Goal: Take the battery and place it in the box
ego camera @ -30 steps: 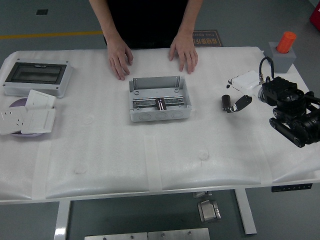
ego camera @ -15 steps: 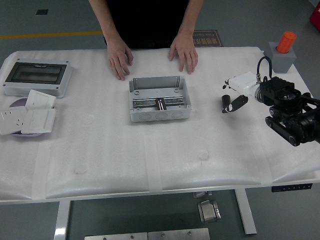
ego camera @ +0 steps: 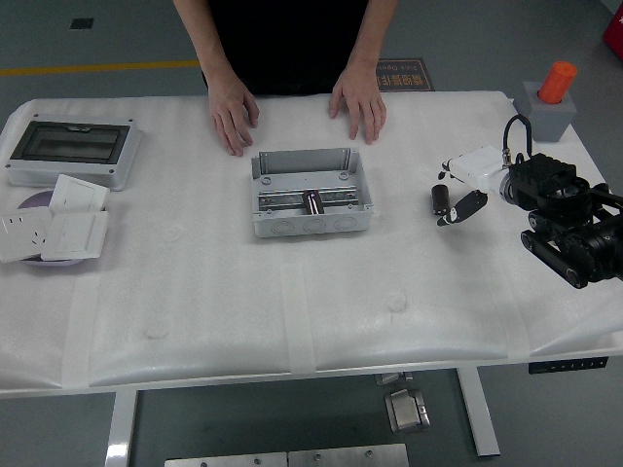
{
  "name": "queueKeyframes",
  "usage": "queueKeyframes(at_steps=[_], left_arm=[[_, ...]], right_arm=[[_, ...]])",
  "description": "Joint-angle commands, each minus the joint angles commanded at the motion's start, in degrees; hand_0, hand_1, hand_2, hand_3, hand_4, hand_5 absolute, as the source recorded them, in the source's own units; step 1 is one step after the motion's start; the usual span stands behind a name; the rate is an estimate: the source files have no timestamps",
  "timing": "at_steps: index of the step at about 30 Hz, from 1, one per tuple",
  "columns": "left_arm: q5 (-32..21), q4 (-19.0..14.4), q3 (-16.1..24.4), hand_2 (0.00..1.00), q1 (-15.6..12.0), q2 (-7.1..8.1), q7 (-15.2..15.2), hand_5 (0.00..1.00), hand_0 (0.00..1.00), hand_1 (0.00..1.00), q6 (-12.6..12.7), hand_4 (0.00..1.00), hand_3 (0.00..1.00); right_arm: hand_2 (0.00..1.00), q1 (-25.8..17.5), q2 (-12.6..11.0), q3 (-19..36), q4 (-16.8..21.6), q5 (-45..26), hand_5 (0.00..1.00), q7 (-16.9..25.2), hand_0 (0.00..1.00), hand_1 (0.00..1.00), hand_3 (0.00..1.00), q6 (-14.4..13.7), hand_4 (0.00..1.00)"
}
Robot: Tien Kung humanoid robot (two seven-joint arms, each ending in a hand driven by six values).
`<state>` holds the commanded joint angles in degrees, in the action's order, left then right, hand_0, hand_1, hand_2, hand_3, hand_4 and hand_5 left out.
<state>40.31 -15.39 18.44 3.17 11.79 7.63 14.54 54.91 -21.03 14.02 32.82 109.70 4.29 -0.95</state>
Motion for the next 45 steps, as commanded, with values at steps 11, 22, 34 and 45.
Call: queueKeyframes(at_steps=[11, 22, 34, 45], left_arm=[[0.26, -0.05, 0.11, 0.561, -0.04, -0.11, 0.13, 0.272, 0.587, 0.623, 0.05, 0.667, 0.702], [0.86, -0.15, 0.36, 0.56, 0.03, -0.08, 0.17, 0.273, 0.587, 0.622, 0.14, 0.667, 0.702], [1.5, -0.31, 0.66, 0.56, -0.19, -0.09, 0.2, 0.275, 0.587, 0.622, 0.16, 0.667, 0.702], [1.8, -0.38, 0.64, 0.559, -0.25, -0.06, 0.18, 0.272, 0.586, 0.622, 0.17, 0.665, 0.704]], right_arm=[[0.775, -0.45, 0.19, -0.2, -0.23, -1.05, 0.616, -0.1, 0.603, 0.537, 0.797, -0.52, 0.931], [0.772, -0.39, 0.3, -0.24, -0.04, -1.17, 0.579, -0.3, 0.606, 0.539, 0.765, -1.12, 0.699], [0.764, -0.83, 0.36, -0.02, 0.09, -0.43, 0.558, -0.21, 0.603, 0.536, 0.723, -1.46, 0.51], [0.765, -1.32, 0.58, -0.02, 0.33, -0.64, 0.554, -0.29, 0.599, 0.533, 0.718, -1.71, 0.455]])
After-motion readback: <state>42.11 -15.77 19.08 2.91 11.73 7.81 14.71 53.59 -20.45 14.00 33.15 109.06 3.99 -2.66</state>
